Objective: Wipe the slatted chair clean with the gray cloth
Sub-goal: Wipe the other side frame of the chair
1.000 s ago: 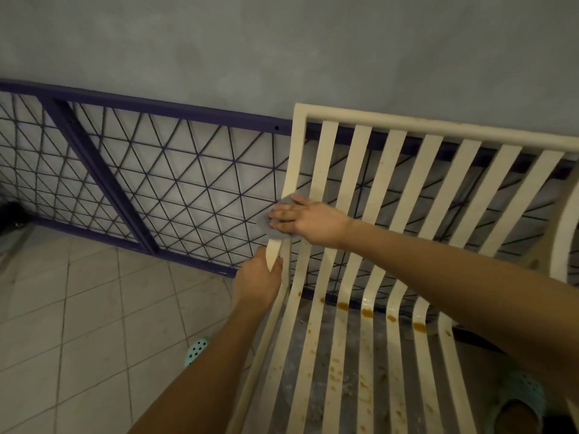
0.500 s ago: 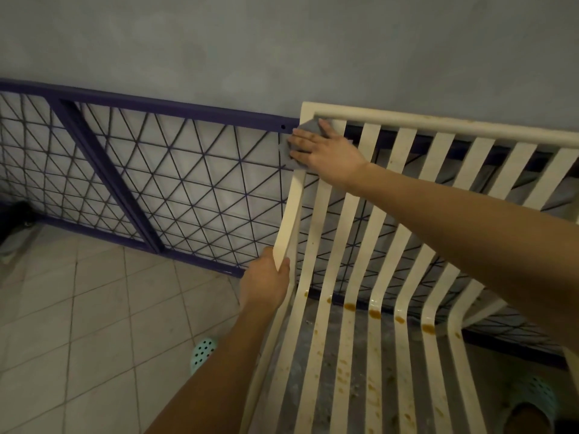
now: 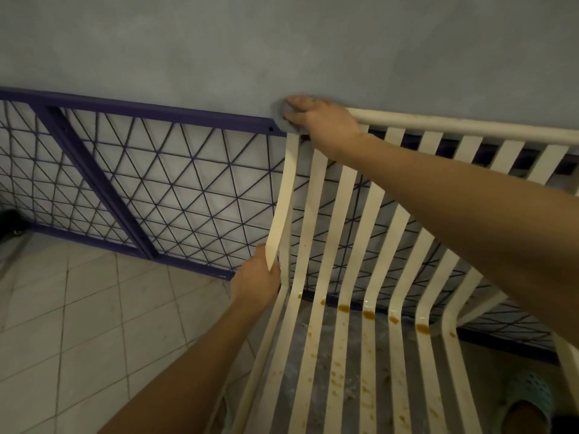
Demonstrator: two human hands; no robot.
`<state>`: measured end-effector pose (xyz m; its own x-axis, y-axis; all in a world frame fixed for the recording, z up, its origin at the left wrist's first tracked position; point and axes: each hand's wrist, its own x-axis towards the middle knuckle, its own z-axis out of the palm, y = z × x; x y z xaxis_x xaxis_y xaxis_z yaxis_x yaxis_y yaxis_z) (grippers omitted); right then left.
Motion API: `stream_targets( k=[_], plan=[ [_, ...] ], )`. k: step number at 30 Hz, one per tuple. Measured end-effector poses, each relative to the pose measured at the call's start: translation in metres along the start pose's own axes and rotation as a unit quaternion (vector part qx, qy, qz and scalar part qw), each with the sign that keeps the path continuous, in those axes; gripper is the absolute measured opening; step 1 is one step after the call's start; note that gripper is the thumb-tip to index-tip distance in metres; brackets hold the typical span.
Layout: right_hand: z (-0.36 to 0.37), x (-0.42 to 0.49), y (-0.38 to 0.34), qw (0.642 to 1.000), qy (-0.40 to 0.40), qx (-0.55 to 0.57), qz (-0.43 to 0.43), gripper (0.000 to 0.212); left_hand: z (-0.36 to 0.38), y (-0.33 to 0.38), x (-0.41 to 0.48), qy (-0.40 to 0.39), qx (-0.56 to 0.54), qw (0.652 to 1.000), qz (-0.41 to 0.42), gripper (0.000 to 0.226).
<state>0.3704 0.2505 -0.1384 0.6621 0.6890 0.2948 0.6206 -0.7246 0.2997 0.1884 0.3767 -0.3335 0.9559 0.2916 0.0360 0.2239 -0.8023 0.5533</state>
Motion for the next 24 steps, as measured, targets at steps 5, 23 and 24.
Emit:
stream_targets(
  k=[5,23,24],
  plan=[
    [0.004,0.010,0.001,0.995,0.009,0.077,0.055,0.050,-0.012,0.025,0.038,-0.026,-0.019,0.999,0.001,0.037],
    [0.023,0.036,0.019,0.981,0.008,0.101,0.164,0.042,-0.098,0.140,0.171,0.110,-0.042,0.973,0.197,0.038],
    [0.022,0.035,0.019,0.980,0.008,0.105,0.168,0.042,-0.096,0.141,0.171,0.104,-0.051,0.974,0.193,0.039]
  ],
)
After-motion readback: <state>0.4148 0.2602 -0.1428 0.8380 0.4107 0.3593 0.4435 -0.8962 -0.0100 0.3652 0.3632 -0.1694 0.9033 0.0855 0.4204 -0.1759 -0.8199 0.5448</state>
